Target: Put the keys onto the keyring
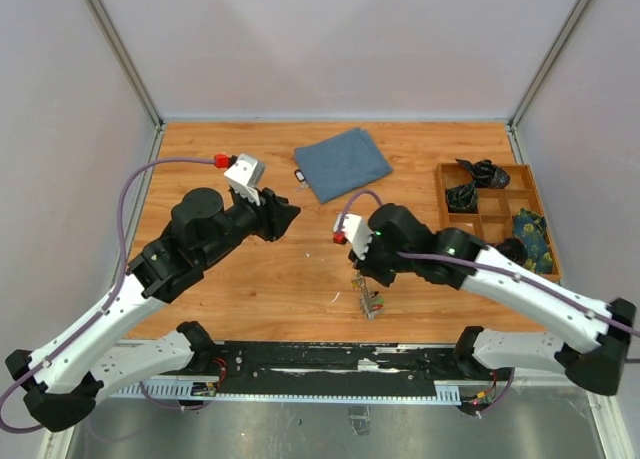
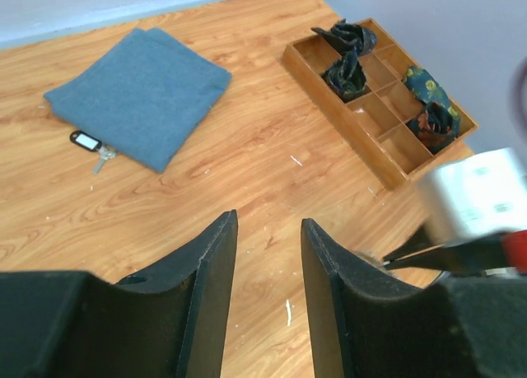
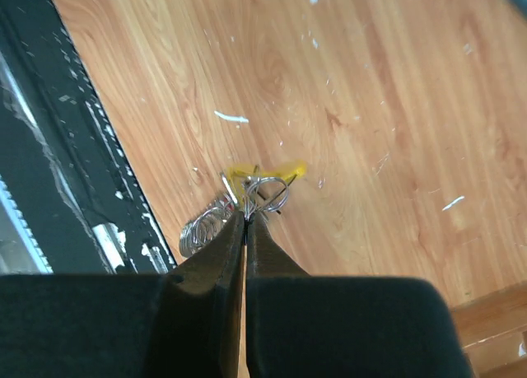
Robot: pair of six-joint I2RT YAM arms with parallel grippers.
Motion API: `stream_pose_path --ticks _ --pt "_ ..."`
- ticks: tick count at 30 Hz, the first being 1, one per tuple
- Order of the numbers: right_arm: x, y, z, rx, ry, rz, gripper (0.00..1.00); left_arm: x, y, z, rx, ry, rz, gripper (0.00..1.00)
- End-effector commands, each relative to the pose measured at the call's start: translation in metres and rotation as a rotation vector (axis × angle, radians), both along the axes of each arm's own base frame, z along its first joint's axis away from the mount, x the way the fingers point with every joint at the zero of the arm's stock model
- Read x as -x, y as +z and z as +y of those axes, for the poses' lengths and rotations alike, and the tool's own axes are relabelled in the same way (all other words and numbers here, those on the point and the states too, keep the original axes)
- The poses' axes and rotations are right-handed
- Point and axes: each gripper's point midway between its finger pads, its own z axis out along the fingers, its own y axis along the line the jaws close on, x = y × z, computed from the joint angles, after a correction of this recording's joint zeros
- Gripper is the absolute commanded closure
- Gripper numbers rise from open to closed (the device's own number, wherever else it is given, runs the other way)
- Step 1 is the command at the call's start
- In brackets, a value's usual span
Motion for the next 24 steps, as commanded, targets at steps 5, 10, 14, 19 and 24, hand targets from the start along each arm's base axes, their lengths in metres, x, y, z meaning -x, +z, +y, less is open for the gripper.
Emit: stream_pose_path --ticks 5,10,14,19,24 --pt "-0.029 -0.032 0.056 0.062 0.048 0.05 0.98 0.0 0.014 0.034 0.04 0.142 -0.016 0.57" --pt "-0.036 -0.029 0.111 -0.124 0.092 0.075 0.95 0.0 0.006 0.049 0.043 0.213 0.007 0.57" --pt "-0.043 -0.032 0.132 -0.196 0.083 0.094 0.82 0.001 0.001 0.052 0.045 0.227 0.021 0.57" --pt "-0.054 -0.019 0.125 -0.261 0.017 0.059 0.69 0.001 -0.004 0.053 0.033 0.233 0.035 0.57" --pt "-0.068 0.002 0.085 -0.328 -0.128 -0.044 0.41 -0.005 -0.017 0.054 0.013 0.241 0.071 0.57"
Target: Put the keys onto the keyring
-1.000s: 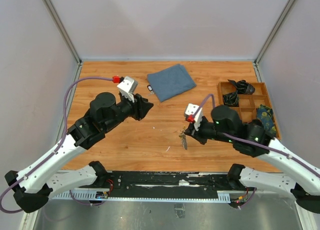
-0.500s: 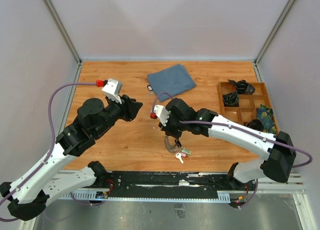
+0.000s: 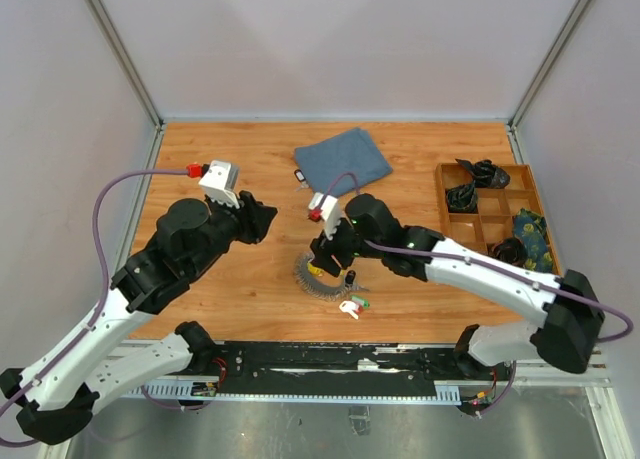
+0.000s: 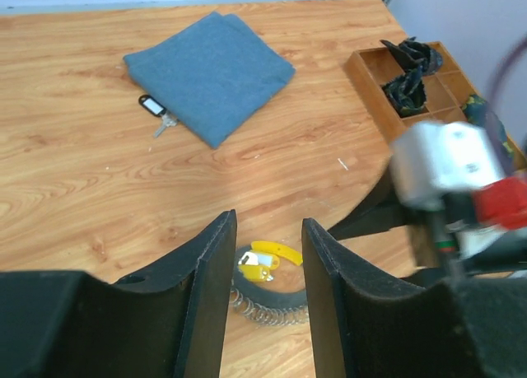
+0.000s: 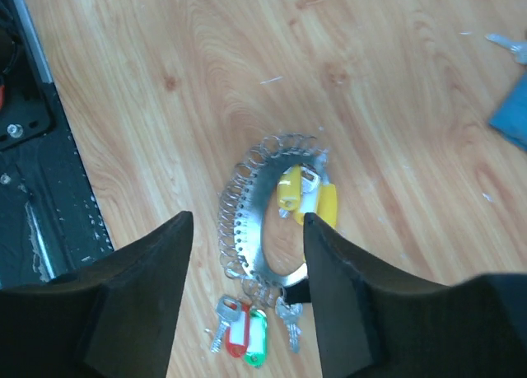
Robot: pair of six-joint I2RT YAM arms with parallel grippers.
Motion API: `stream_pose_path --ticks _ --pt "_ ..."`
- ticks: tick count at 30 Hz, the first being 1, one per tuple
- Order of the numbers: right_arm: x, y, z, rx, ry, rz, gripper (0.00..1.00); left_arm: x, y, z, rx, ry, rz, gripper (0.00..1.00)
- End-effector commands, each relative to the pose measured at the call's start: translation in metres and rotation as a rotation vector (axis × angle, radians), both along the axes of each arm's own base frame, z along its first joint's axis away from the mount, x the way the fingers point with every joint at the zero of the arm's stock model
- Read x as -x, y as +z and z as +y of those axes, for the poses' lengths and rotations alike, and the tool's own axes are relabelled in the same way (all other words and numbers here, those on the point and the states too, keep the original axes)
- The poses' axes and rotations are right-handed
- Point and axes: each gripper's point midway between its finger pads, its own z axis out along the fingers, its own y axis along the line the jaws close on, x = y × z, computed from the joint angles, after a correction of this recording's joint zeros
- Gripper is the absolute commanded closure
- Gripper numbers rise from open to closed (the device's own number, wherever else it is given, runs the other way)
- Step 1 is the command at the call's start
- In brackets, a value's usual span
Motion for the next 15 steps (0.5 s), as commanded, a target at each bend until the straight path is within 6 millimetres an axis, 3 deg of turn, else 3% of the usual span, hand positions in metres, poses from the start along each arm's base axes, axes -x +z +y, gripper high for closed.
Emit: stream_pose_path --ticks 1,5,7,11,15 --pt "-0.023 0.039 -0.034 -0.136 -0.198 -0.093 0.35 -0.01 -0.016 0.006 -0.005 0.036 0.045 0.56" --pt "-0.034 0.059 -0.086 -0.223 -0.386 -0.102 0.17 -0.022 -0.034 0.015 0.019 0.042 0.107 0.53" --pt "-0.034 0.066 -0.113 -0.246 -0.461 -0.095 0.01 -0.029 -0.04 0.024 0.043 0.058 0.127 0.49" --pt "-0.034 0.085 -0.17 -0.261 -0.625 -0.146 0.02 -0.035 -0.043 0.047 0.048 0.115 0.127 0.34" --pt "-0.023 0.114 -0.237 -0.279 -0.842 -0.289 0.02 -0.028 -0.033 0.063 0.021 0.164 0.086 0.19"
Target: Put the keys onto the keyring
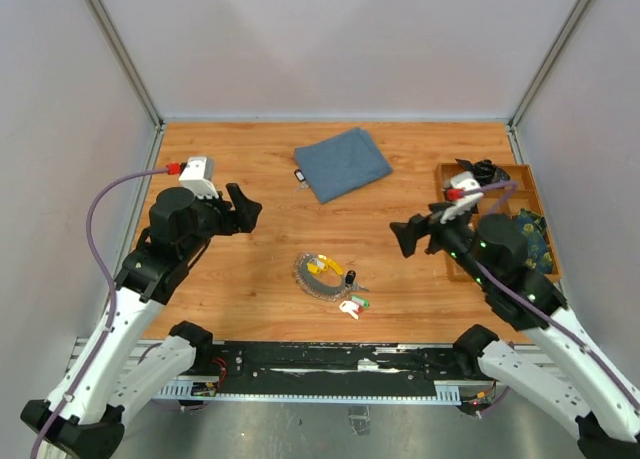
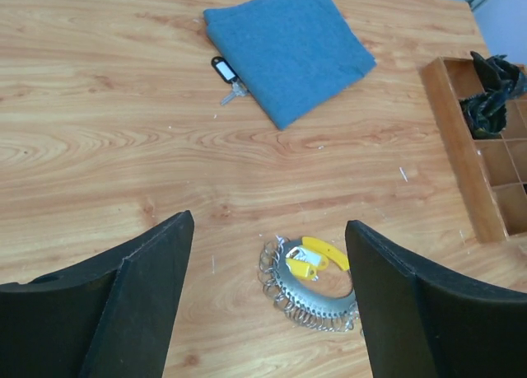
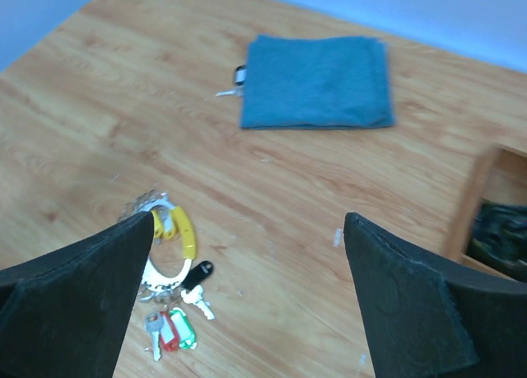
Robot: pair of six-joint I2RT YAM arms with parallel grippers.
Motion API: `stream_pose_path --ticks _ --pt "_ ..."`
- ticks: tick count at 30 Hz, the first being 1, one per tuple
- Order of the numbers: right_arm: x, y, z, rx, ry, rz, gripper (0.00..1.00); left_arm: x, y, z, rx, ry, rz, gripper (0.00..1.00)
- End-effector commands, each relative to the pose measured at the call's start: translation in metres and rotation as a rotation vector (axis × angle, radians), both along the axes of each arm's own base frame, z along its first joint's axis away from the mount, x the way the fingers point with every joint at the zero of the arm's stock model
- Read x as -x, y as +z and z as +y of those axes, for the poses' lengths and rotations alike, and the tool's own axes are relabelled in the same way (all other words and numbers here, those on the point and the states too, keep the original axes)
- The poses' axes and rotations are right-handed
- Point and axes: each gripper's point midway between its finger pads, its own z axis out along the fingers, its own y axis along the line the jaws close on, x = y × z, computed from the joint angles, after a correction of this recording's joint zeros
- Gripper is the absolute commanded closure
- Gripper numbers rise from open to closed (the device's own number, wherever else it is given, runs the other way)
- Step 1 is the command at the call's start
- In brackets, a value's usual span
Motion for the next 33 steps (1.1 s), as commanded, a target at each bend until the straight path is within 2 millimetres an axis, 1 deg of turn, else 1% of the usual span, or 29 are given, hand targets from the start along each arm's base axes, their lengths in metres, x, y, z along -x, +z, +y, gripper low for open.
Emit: stream_pose_path --ticks 1,3,6,9,13,17,20,23,26,29,33 --pt "0.012 0.013 -0.076 0.009 -0.29 -0.059 0.02 0.012 0.022 0.01 -0.003 0.005 -0.077 0.16" --pt "0.023 0.022 -0.095 -0.011 -0.34 -0.098 0.02 0.018 0.028 0.018 -0.007 0.03 -0.103 0.07" --pt "0.038 0.03 -0.117 -0.032 -0.391 -0.125 0.02 0.029 0.035 0.026 0.013 0.055 -0.147 0.01" --pt "0.05 0.03 -0.133 -0.04 -0.425 -0.146 0.02 0.041 0.043 0.035 0.052 0.083 -0.205 0.0" --pt "0.061 0.016 -0.152 -0.017 -0.48 -0.121 0.02 0.054 0.042 0.046 0.092 0.128 -0.242 0.0" --pt "0.069 0.002 -0.158 -0.001 -0.487 -0.096 0.02 0.066 0.038 0.051 0.129 0.137 -0.27 0.0" --pt "0.072 -0.009 -0.161 0.017 -0.488 -0.083 0.02 0.072 0.031 0.053 0.154 0.142 -0.286 0.0" --pt "0.074 -0.02 -0.163 0.024 -0.49 -0.076 0.02 0.077 0.034 0.056 0.166 0.147 -0.32 0.0" --pt "0.076 -0.017 -0.168 0.029 -0.496 -0.106 0.02 0.077 0.033 0.062 0.172 0.179 -0.324 0.0" --pt "0.076 -0.025 -0.173 0.063 -0.519 -0.09 0.02 0.076 0.03 0.064 0.171 0.193 -0.319 0.0" --pt "0.076 -0.025 -0.169 0.051 -0.5 -0.096 0.02 0.072 0.026 0.066 0.16 0.215 -0.301 0.0"
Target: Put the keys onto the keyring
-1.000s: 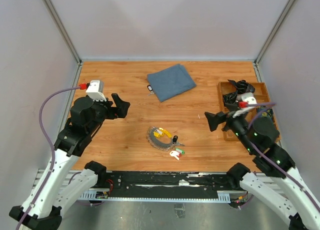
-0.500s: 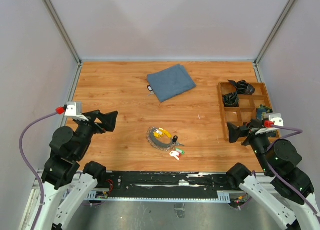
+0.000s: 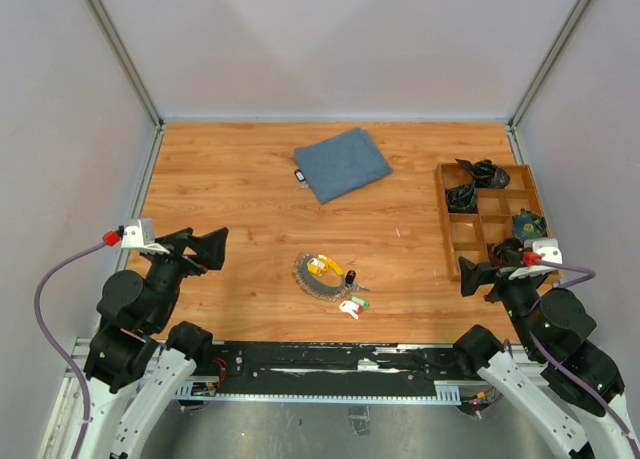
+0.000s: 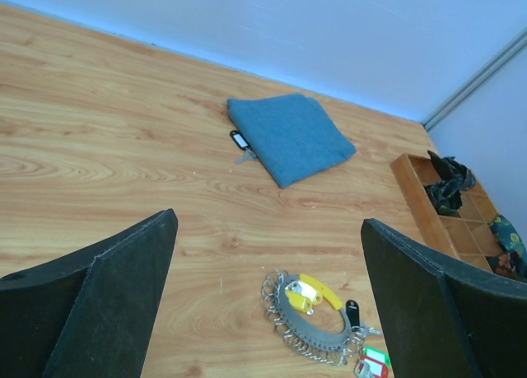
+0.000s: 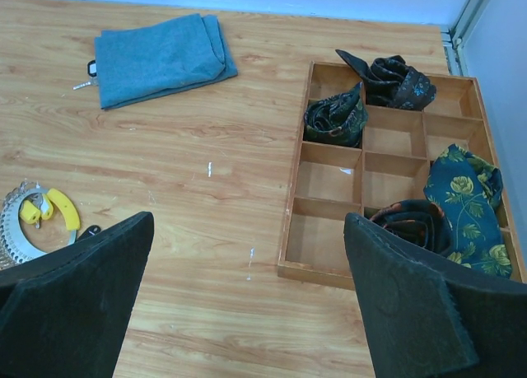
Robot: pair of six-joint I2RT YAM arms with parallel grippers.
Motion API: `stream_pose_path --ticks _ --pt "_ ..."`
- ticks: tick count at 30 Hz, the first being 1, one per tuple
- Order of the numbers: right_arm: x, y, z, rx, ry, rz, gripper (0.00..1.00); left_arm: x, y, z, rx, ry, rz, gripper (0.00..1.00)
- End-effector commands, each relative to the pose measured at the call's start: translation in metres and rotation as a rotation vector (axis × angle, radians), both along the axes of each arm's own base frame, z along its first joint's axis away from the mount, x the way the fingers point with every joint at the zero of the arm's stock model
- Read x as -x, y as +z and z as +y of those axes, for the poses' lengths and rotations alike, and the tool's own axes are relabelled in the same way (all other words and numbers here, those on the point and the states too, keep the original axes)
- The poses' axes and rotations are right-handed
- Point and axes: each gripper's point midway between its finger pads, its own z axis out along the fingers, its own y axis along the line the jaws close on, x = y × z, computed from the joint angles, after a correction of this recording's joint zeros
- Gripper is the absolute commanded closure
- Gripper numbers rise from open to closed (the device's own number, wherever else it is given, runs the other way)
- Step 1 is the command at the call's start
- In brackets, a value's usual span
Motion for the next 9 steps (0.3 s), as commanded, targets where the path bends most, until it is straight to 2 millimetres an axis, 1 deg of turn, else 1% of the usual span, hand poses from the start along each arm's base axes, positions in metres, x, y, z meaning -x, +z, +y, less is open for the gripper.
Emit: stream_pose_path --ticks 1,3,9 --pt "0.001 -0.0088 -0.0092 0.03 -0.041 0.014 0.02 -0.0065 -0.0026 0.0054 0.007 0.044 0.008 0.0" --pt "0.0025 -0.0077 -0.0063 0.026 -0.019 0.008 0.02 -0.0088 -0.0053 0.0042 -0.001 0.042 0.019 0.0" --pt "0.0035 -0.0075 -0.0073 0.018 -0.02 -0.002 0.02 -0.015 -0.0118 0.0016 -0.013 0.042 0.057 0.0"
